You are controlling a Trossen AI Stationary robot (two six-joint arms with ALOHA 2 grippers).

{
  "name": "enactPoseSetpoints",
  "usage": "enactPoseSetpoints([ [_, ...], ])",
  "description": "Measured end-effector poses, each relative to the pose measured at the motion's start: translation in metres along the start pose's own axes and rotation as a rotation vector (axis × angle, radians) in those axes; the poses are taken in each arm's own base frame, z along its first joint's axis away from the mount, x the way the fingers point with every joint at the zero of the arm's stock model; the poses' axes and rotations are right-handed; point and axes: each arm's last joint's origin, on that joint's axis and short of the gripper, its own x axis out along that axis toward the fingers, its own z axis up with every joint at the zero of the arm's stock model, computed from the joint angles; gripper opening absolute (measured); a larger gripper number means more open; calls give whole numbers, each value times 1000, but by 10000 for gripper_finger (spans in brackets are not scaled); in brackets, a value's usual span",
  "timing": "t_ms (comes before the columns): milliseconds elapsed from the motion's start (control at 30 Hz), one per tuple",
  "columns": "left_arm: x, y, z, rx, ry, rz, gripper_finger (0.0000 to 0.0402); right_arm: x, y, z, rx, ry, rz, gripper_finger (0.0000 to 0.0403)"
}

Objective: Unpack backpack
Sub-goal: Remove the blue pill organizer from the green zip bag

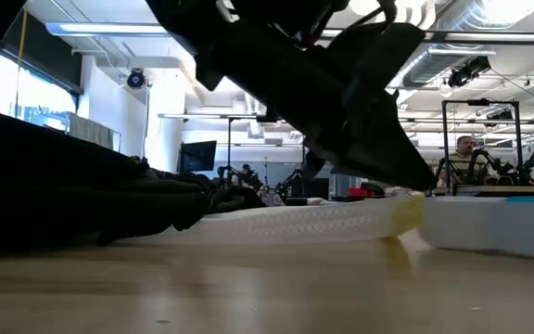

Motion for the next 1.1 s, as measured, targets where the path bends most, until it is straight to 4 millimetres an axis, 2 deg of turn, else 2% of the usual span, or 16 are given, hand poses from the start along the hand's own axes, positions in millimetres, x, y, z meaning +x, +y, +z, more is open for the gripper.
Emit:
enactPoseSetpoints([
  [267,12,-4,-3,-79,34,-73,0,10,2,20,-50,-25,14,279],
  [467,9,-24,0,-77,38,-125,0,13,3,31,-67,-28,31,279],
  [600,2,-42,17,-3,18,-152,0,3,7,35,-65,-5,83,279],
  [700,-6,-51,27,60,51,-69,0,-9,8,34,-61,-11,110,279],
  [900,-18,-45,21,155,202,228,0,-18,3,30,9,-48,72,279],
  [1100,-2,-32,8,114,255,196,0,-15,0,28,59,-37,37,279],
])
